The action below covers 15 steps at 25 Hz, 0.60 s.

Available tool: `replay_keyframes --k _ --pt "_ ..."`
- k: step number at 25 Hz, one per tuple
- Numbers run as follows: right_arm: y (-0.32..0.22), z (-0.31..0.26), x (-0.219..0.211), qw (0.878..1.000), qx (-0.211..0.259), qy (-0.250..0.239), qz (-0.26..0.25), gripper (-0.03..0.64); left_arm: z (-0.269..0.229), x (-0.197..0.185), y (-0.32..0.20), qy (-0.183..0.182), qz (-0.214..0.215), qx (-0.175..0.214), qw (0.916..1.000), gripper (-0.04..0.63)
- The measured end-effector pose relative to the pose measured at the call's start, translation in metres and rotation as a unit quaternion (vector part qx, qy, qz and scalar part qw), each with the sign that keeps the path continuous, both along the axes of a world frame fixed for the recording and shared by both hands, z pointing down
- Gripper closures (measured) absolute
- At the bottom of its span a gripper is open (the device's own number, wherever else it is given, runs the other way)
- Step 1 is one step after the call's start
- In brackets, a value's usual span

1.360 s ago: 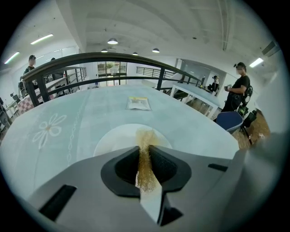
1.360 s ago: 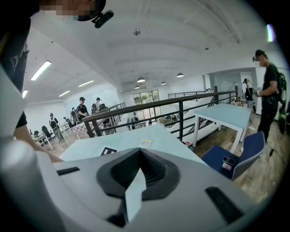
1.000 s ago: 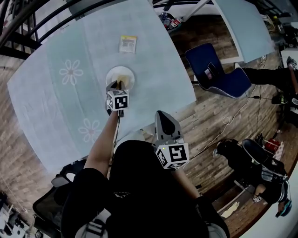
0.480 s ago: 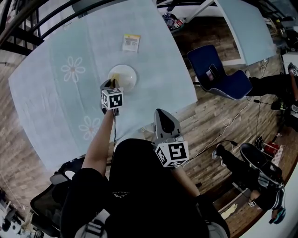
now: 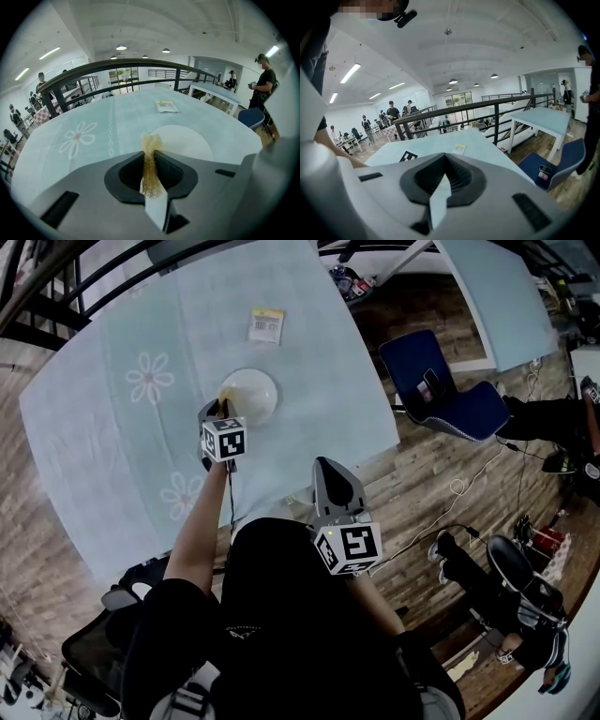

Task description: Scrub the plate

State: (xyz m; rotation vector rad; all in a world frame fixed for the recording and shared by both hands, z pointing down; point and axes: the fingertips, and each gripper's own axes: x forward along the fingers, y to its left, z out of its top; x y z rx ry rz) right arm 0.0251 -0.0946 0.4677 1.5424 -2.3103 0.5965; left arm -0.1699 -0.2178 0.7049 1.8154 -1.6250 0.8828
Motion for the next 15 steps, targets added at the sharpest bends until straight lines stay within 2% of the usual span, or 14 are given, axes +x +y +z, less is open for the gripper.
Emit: replay_keyframes --k 9,12,15 --pt "0.0 0.001 -0.004 1.0 -0.001 -0.002 -0.003 0.615 -0.007 -0.011 0.001 -0.031 0.012 0.01 0.9994 0.528" --pt "-0.001 0.002 -0.001 1.0 -0.002 -0.004 0.001 0.615 -0.014 -0.012 0.004 -0.022 0.007 0.014 0.9996 0.528" --pt "-0.001 0.003 0.003 1.0 -0.004 -0.006 0.007 0.615 -0.02 -0.004 0.011 0.003 0.005 0.017 0.9998 0.528"
